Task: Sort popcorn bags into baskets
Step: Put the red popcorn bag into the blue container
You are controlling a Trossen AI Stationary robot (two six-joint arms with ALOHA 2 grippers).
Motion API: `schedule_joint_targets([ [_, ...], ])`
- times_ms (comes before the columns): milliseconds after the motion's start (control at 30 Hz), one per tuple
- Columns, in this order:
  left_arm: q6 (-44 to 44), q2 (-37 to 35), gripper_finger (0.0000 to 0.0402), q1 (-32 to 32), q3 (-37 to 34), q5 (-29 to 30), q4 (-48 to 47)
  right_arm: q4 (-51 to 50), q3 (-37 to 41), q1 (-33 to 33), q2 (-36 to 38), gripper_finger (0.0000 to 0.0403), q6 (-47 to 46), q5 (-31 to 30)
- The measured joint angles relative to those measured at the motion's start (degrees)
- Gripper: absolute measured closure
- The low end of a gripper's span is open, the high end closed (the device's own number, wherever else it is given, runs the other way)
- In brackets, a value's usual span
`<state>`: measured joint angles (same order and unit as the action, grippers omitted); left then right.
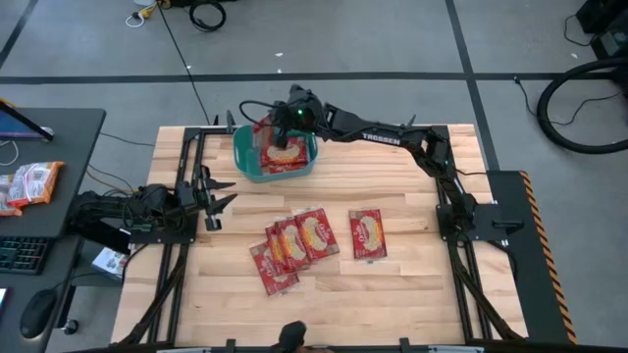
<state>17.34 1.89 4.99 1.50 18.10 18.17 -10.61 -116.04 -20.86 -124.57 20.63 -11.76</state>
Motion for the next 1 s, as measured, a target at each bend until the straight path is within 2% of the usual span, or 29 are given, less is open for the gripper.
schedule_joint_targets([
  [333,1.93,-0.02,0.0260,0.00,0.02,3.29,-0.18,20.31,12.24,-0.29,0.00,0.0398,0.15,7.24],
  [467,1.90,-0.01,0.0260,0.00,0.02,3.31,-0.18,20.44,15.10,-0.72,0.00,0.0398,0.17,6.54],
  [600,1.90,-0.01,0.0260,0.00,0.02,3.31,-0.46,11.82,15.31,-0.79,0.07,0.0388,2.75,1.63],
  [767,1.92,-0.01,0.0260,0.00,0.02,3.31,-0.51,0.20,15.34,0.40,0.07,0.0353,7.88,-11.15],
  [1000,1.92,0.00,0.0260,0.00,0.02,3.31,-0.52,-7.63,15.34,2.59,0.31,0.0306,10.37,-19.86],
])
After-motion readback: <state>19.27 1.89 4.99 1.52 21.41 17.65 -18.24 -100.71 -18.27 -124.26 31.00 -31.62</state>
